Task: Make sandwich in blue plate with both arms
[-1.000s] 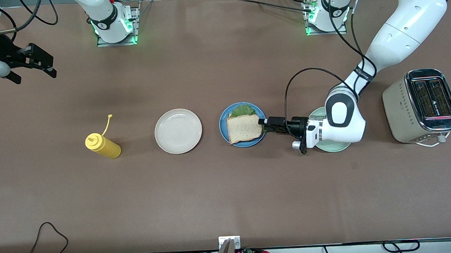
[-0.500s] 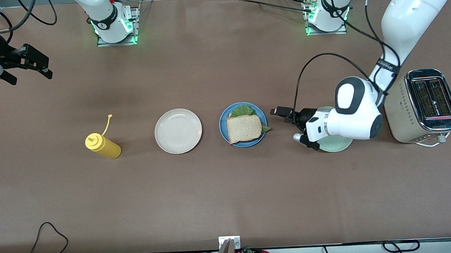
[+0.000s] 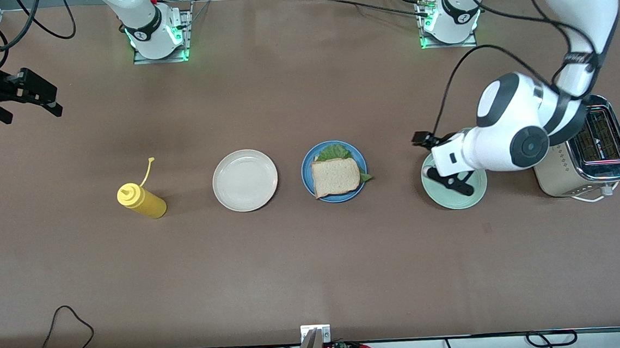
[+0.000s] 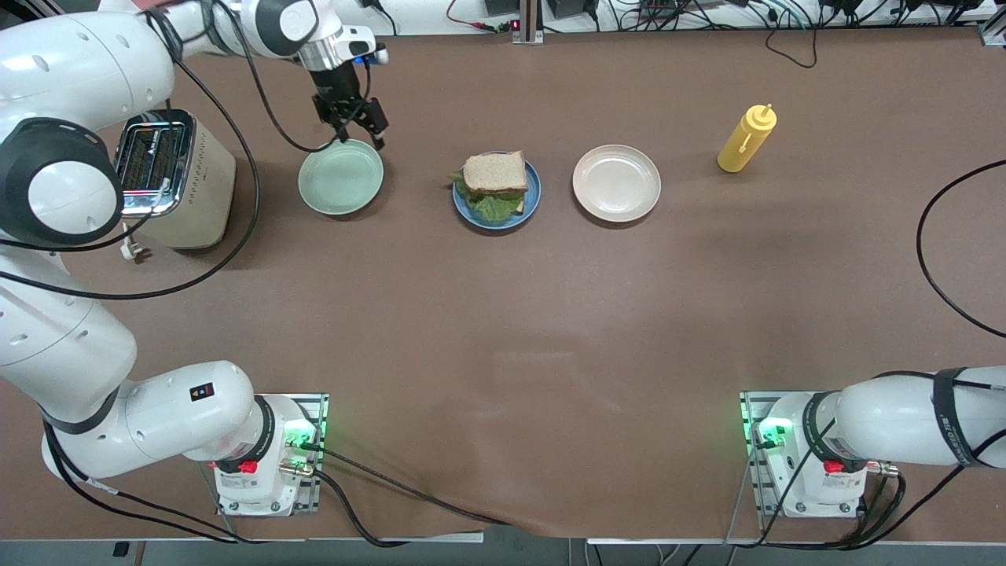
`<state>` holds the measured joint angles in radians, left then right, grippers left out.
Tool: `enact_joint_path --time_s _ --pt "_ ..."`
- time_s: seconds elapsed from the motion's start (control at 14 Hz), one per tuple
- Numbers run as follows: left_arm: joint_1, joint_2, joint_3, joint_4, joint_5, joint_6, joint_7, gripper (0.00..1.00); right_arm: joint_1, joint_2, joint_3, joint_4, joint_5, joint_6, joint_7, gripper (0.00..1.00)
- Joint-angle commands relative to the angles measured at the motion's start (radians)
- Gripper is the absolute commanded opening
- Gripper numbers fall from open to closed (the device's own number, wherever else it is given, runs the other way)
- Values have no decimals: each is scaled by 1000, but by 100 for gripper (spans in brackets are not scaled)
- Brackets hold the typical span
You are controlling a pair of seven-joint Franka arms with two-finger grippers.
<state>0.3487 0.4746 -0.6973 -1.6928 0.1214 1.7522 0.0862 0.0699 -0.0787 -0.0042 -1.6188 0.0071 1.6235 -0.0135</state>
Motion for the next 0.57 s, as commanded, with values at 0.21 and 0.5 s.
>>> enact_joint_path --time_s 0.21,0.5 --pt "-36 -141 66 160 156 -237 -8 100 1 20 6 27 -36 -28 1 100" --pt "-219 -270 399 153 -26 -211 -8 100 2 20 6 27 -39 -39 4 100"
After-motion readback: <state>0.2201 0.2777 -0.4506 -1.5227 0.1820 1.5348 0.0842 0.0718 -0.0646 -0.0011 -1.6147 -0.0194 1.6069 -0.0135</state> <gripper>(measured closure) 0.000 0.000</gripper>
